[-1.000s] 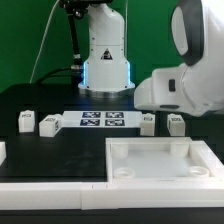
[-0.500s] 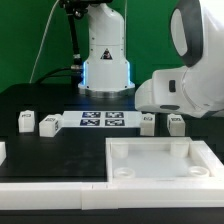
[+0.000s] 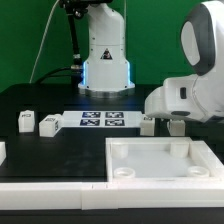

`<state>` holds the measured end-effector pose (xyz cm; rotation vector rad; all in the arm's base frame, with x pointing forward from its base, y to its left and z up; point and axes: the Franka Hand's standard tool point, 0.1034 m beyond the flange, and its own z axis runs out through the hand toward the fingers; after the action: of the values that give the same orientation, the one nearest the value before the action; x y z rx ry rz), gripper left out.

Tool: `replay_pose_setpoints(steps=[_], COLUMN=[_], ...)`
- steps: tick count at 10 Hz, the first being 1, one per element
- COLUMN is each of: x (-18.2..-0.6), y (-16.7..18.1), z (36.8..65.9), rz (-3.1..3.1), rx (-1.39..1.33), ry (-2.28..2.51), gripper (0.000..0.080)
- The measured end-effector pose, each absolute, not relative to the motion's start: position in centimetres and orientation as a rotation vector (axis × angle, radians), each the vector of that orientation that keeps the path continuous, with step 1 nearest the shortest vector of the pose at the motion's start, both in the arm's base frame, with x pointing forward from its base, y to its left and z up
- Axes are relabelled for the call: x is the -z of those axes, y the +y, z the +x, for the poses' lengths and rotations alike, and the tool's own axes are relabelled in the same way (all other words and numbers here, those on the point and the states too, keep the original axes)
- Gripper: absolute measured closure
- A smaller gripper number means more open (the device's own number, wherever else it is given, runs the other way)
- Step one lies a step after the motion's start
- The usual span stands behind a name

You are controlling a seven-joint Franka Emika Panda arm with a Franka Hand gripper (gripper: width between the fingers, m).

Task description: Assemble one leg

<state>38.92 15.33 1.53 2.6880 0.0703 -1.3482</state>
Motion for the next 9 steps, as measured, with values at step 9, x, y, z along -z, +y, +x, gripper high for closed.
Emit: replay_pose_setpoints(steps=[9], x=[-0.69], y=[14.89], z=[37.97], rz=[2.686], rx=[1.35], ry=[0.076], gripper=[0.029])
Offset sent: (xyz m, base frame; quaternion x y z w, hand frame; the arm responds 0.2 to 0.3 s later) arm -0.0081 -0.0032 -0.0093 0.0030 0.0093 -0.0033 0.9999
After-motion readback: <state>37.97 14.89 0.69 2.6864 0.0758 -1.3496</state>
